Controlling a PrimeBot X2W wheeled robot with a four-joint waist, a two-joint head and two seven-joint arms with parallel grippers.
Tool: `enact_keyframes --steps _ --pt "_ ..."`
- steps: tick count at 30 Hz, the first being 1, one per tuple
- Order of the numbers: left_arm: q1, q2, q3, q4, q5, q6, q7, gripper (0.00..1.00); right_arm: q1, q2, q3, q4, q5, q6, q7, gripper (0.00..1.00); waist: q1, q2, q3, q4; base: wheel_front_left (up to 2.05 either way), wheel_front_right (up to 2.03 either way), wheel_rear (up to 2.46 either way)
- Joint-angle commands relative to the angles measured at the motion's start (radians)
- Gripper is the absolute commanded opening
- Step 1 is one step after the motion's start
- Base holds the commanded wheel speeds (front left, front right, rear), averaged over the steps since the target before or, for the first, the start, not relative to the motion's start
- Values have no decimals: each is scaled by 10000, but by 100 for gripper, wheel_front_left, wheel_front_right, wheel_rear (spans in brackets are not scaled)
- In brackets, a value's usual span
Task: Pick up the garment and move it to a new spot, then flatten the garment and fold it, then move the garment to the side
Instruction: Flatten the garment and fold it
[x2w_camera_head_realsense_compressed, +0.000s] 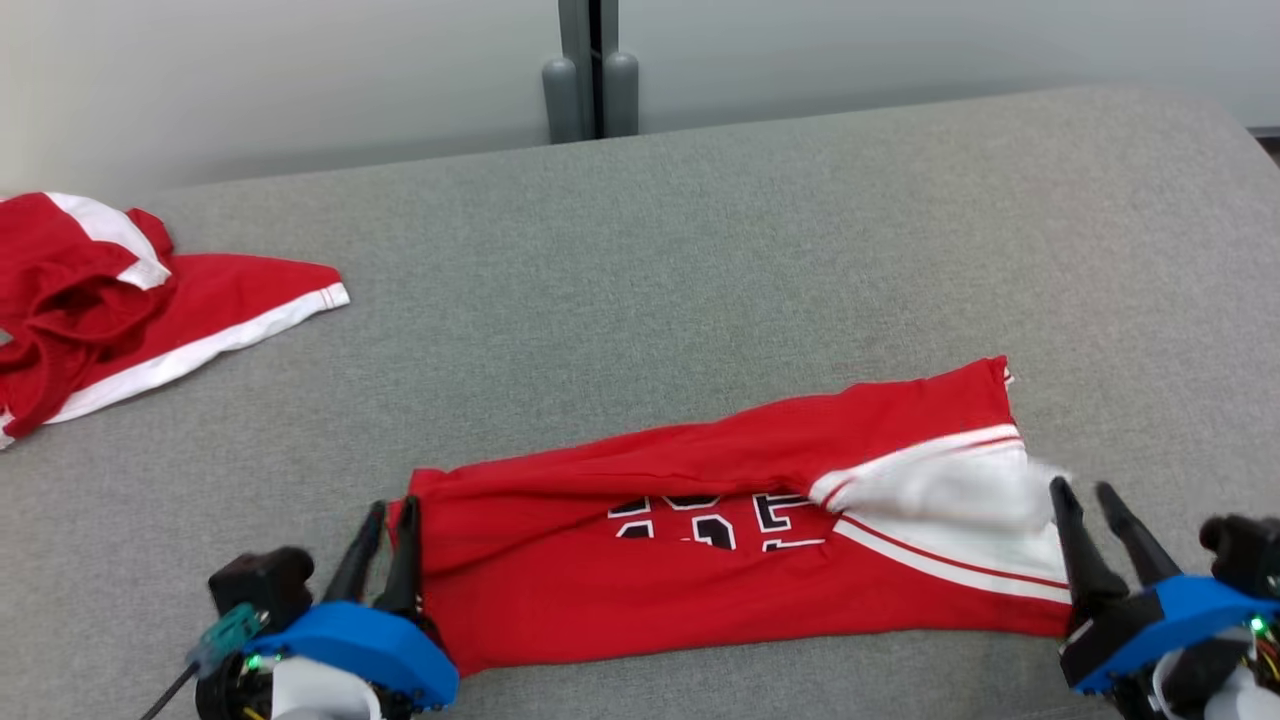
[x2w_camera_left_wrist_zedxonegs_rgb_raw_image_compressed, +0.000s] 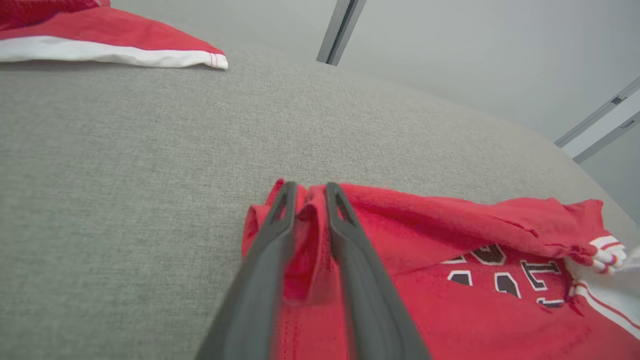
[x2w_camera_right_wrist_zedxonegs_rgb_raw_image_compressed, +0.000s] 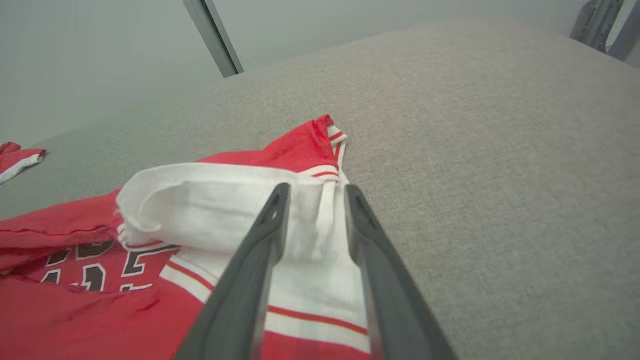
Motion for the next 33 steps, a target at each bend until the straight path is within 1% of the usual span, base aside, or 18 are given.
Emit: enact_keyframes --steps 1,3,6,9,12,17,21,28,33 --pt "230 -27 106 -159 -62 77 -215 100 311 78 -188 -9 -38 5 -146 100 0 1 -75 39 0 0 0" --pt "538 -105 235 -422 -157 161 -446 100 604 155 -467 -66 -170 5 -260 100 0 1 -202 111 0 0 0" --pt "947 1 344 -832 -111 385 -632 100 981 302 -955 -161 -307 5 -319 100 0 1 -390 240 0 0 0" --pt "1212 2 434 -1147 -154 594 -744 100 1184 300 -1311 -270 -681 5 -257 100 0 1 -532 356 0 0 0" --pt "1330 136 454 -1252 66 797 -821 100 1153 446 -1441 -387 -1023 5 -19 100 0 1 -647 455 0 0 0" --pt "1260 96 478 -1204 292 1084 -980 100 649 412 -1396 -143 -1559 5 636 100 0 1 -749 661 0 0 0" --pt "1070 23 421 -1059 320 1039 -1036 100 119 74 -1321 517 -1890 5 1194 100 0 1 -733 909 0 0 0" --pt "914 79 435 -860 407 1131 -1094 100 -888 -481 -1172 2418 -2169 5 1973 100 0 1 -655 1542 0 0 0" --pt "861 114 483 -781 416 1186 -1124 100 -1451 -791 -1294 3755 -2308 5 2213 100 0 1 -643 1953 0 0 0"
